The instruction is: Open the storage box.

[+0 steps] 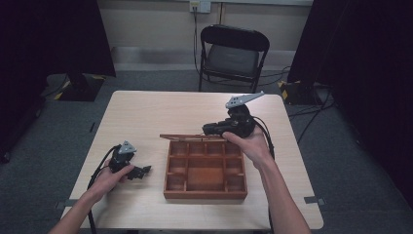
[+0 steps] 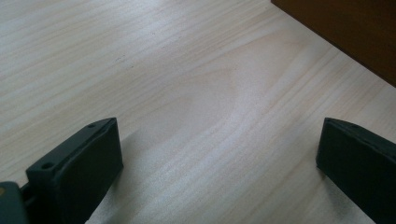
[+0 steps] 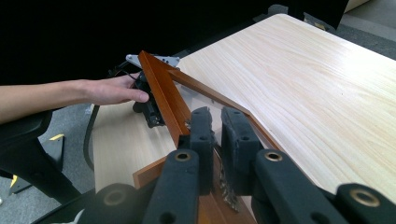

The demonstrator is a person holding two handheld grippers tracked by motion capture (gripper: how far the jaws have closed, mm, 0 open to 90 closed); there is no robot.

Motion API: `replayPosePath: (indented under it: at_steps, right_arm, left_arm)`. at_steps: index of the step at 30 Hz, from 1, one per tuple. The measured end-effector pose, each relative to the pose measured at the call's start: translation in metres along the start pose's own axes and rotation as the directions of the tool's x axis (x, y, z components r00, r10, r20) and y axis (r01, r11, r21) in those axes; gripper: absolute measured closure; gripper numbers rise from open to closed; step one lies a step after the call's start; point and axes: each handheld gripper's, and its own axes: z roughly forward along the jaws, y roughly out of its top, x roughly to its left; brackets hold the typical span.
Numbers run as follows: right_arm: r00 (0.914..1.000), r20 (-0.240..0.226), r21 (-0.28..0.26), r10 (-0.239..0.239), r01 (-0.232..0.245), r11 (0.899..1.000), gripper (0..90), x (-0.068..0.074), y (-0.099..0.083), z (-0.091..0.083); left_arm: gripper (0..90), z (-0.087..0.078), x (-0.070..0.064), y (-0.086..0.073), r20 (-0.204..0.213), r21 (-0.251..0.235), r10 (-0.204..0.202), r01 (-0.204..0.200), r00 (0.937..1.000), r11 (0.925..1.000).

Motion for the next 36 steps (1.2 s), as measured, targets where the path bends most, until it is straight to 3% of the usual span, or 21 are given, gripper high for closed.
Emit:
replayPosePath:
  at_steps: [9,11,12,15,36]
  right_arm:
    - [1.0000,-0.001,0.001,-0.001,0.001,1.000,83.5,0.0002,0.0000,0.0003]
    - [0.9999,-0.010,0.010,-0.001,0.002,1.000,79.7,0.0002,-0.0003,0.0020]
    - [0.9996,-0.028,0.011,0.006,-0.006,1.000,80.1,-0.0007,-0.0012,0.0041]
    - [0.9997,-0.026,-0.002,-0.004,0.004,1.000,83.6,0.0000,-0.0003,0.0050]
    - [0.9996,-0.028,-0.001,-0.002,0.002,1.000,83.4,-0.0001,0.0002,0.0056]
  left_arm:
    - [0.0,0.0000,0.0000,0.0000,0.000,0.000,0.000,0.000,1.0000,1.0000]
    - [0.0,-0.0001,-0.0001,0.0001,-0.002,0.002,0.000,0.000,1.0000,1.0000]
    - [0.0,-0.0001,-0.0001,0.0001,-0.002,0.002,0.000,0.000,1.0000,1.0000]
    - [0.0,-0.0002,-0.0001,0.0001,-0.002,0.003,0.000,0.000,1.0000,1.0000]
    - [0.0,0.0000,-0.0001,0.0000,-0.001,0.000,-0.001,0.001,1.0000,1.0000]
